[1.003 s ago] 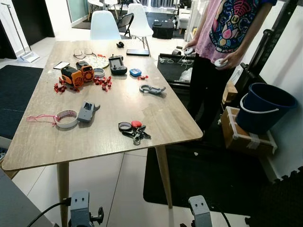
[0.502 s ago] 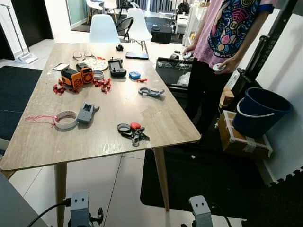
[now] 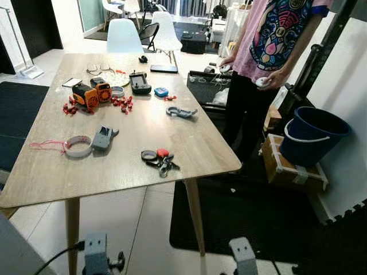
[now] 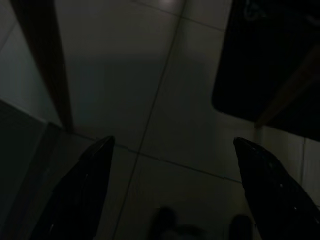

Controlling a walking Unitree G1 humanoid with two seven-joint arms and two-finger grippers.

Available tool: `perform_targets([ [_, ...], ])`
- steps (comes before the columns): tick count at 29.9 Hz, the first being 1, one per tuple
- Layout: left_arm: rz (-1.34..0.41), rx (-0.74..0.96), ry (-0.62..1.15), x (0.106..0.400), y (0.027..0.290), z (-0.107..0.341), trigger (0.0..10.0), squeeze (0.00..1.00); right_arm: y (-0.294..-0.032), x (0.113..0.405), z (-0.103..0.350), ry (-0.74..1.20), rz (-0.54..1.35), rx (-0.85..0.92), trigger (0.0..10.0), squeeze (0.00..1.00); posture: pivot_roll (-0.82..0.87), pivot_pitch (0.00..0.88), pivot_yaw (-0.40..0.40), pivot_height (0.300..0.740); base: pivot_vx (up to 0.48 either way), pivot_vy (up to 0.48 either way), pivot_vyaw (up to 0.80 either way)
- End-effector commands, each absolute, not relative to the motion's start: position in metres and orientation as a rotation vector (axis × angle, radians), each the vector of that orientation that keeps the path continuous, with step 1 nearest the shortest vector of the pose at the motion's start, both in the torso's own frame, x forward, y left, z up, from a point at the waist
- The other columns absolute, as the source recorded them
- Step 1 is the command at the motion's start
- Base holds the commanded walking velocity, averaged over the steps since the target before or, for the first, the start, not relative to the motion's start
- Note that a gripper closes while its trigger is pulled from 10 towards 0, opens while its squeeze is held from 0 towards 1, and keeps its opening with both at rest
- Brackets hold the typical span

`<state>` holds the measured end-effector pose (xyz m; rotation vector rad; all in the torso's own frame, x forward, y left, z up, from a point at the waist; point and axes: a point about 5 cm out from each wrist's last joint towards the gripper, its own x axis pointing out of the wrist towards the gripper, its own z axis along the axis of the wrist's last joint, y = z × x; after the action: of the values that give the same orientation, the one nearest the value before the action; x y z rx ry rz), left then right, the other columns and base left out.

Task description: Hang keys on a hook

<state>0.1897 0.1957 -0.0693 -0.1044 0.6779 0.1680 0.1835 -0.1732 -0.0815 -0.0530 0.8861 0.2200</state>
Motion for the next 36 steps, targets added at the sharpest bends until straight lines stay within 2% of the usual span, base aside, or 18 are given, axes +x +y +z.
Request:
perform_targets([
  [1,0.176,-0.103,0.682,0.1885,0.1964,-0.07,10.0,0.0,-0.1693,0.1809,-0.0834,0.902,0.226,-0.048,10.0,0.0,0.09,0.0,-0.072,0.74,0.0,0.0,0.0],
  [30,0.153,-0.056,0.672,0.1869,0.2015,-0.0688,10.0,0.0,-0.1648,0.1835,-0.0819,0.88,0.246,-0.048,10.0,0.0,0.09,0.0,-0.064,0.74,0.0,0.0,0.0],
  [36,0.137,-0.042,0.673,0.1875,0.1999,-0.0688,10.0,0.0,-0.165,0.1839,-0.0816,0.878,0.246,-0.048,10.0,0.0,0.09,0.0,-0.063,0.74,0.0,-0.416,0.0],
])
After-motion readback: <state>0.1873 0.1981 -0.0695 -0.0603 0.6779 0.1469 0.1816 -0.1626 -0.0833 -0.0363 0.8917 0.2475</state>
